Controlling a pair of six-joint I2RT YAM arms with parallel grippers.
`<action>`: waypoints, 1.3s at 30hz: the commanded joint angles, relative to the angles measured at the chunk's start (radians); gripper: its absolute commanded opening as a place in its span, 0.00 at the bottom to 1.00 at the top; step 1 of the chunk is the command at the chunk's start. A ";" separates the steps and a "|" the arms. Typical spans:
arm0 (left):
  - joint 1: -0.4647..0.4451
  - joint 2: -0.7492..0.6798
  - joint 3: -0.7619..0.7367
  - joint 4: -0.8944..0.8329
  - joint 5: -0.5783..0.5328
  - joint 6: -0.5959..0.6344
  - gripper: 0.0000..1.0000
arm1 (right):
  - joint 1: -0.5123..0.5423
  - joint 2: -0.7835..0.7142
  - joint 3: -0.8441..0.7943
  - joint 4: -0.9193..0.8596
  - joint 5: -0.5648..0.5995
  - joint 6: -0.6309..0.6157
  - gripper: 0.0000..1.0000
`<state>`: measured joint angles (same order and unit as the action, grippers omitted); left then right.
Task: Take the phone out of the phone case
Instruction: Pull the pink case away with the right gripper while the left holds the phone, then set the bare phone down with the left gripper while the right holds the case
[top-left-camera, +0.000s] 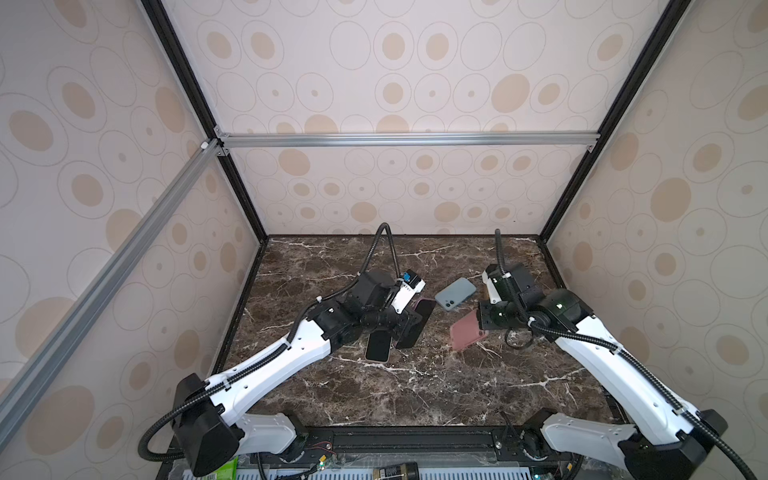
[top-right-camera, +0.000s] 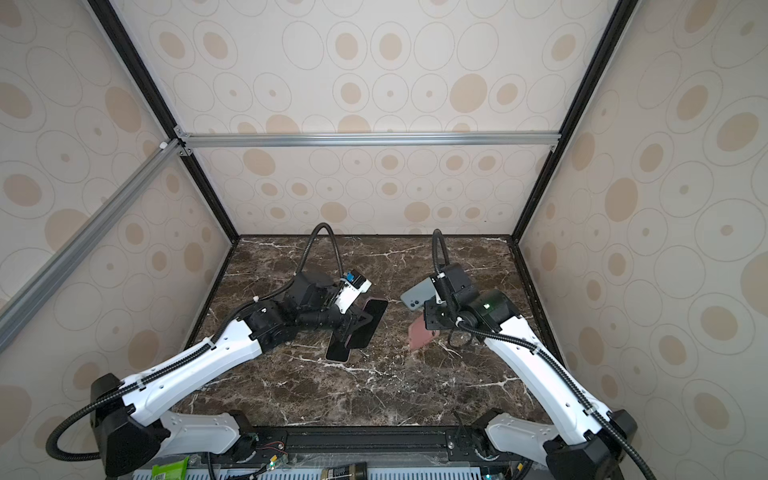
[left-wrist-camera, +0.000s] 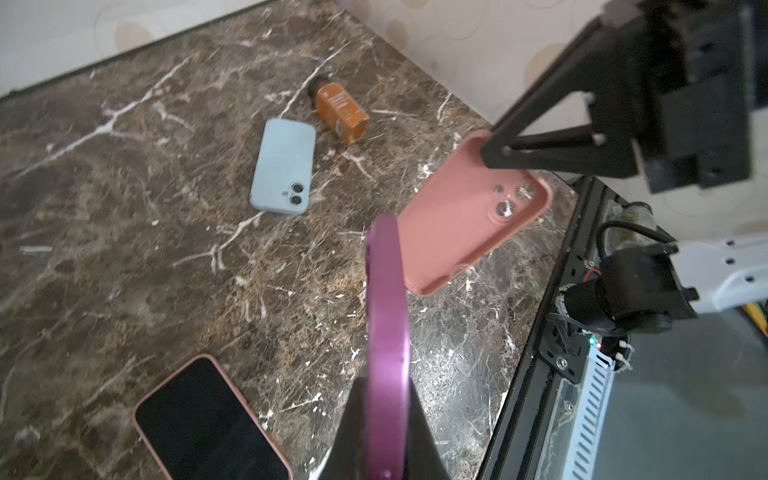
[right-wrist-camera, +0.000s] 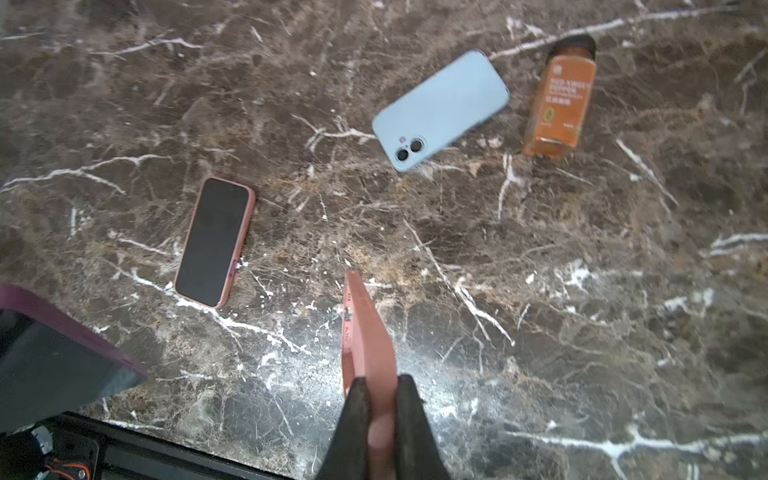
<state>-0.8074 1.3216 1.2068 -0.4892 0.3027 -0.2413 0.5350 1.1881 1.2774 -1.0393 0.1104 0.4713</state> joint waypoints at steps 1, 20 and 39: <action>0.006 0.033 0.122 -0.185 -0.143 -0.140 0.00 | -0.005 0.035 0.072 -0.195 0.097 0.123 0.00; 0.023 0.011 -0.162 0.313 0.055 -0.446 0.00 | -0.063 -0.071 -0.030 0.000 -0.120 -0.097 0.00; 0.013 0.192 -0.388 0.826 0.310 -0.746 0.00 | -0.308 -0.101 -0.181 0.029 -0.364 -0.237 0.00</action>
<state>-0.7879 1.4872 0.8112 0.1905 0.5713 -0.8967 0.2295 1.1103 1.1046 -0.9951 -0.2474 0.2829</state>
